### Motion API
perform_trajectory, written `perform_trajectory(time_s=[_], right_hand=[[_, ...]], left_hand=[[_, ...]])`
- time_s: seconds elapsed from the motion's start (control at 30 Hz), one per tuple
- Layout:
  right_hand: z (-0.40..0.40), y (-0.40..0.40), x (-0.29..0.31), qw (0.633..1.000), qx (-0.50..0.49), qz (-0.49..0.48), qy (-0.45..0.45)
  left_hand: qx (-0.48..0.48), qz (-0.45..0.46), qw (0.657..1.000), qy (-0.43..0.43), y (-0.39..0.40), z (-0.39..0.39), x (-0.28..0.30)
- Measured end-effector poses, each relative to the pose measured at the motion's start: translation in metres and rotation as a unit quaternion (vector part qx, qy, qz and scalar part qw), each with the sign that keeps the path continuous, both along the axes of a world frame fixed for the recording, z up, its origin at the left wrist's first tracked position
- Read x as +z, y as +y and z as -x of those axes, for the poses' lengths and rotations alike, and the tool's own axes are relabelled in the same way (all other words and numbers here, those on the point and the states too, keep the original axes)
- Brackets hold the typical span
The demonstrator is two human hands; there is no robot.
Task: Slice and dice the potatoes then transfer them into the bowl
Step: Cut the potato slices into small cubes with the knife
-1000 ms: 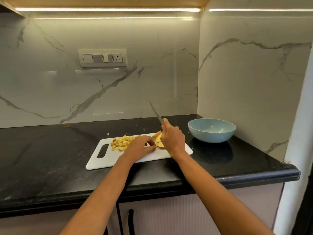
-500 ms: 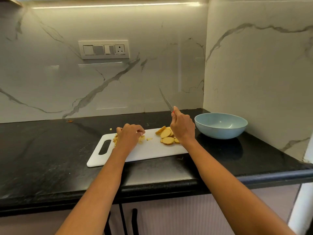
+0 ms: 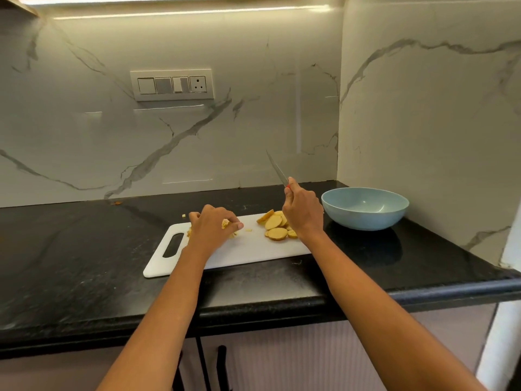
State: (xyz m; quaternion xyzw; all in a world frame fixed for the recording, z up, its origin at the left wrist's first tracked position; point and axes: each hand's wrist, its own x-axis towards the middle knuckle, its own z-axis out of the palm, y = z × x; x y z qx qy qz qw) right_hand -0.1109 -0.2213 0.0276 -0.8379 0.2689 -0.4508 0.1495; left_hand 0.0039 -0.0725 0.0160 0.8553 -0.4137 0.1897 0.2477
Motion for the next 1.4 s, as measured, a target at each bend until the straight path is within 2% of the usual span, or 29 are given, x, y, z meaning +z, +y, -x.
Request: perform_trajectory(time_s=[0.1,0.17,0.3,0.43,0.5,0.63,0.73,0.97,1.17,1.4], right_hand=[[0.001,0.001,0.0,1.0,-0.002,-0.007,-0.01],[0.001,0.001,-0.001,1.0,0.0,-0.008,-0.013],[0.003,0.0,-0.001,1.0,-0.001,-0.011,-0.017],[0.004,-0.001,0.001,1.0,-0.004,0.0,-0.017],[0.004,-0.002,0.003,1.0,-0.005,0.002,-0.017],[0.002,-0.003,0.003,1.0,-0.006,0.005,-0.012],[0.003,-0.003,0.003,1.0,-0.005,0.006,-0.017],[0.003,-0.002,0.004,1.0,-0.004,0.002,-0.019],[0.006,0.0,0.004,1.0,-0.003,-0.01,-0.023],[0.017,0.012,0.001,1.0,0.007,-0.027,0.007]], left_hand=[[-0.022,-0.017,0.998,0.058,0.006,0.0,0.002],[-0.014,-0.041,0.998,0.054,0.007,0.0,0.002],[-0.015,0.023,0.999,0.026,0.005,0.002,-0.001],[-0.122,0.104,0.985,0.066,-0.007,0.012,-0.007],[-0.16,0.094,0.979,0.083,-0.015,0.023,-0.008],[-0.121,-0.002,0.989,0.082,-0.035,0.036,-0.012],[-0.087,-0.029,0.993,0.074,-0.046,0.04,-0.014],[-0.118,0.03,0.99,0.073,-0.045,0.047,-0.015],[-0.15,0.103,0.973,0.141,-0.015,0.043,-0.011],[-0.154,0.062,0.969,0.181,0.021,0.051,-0.016]])
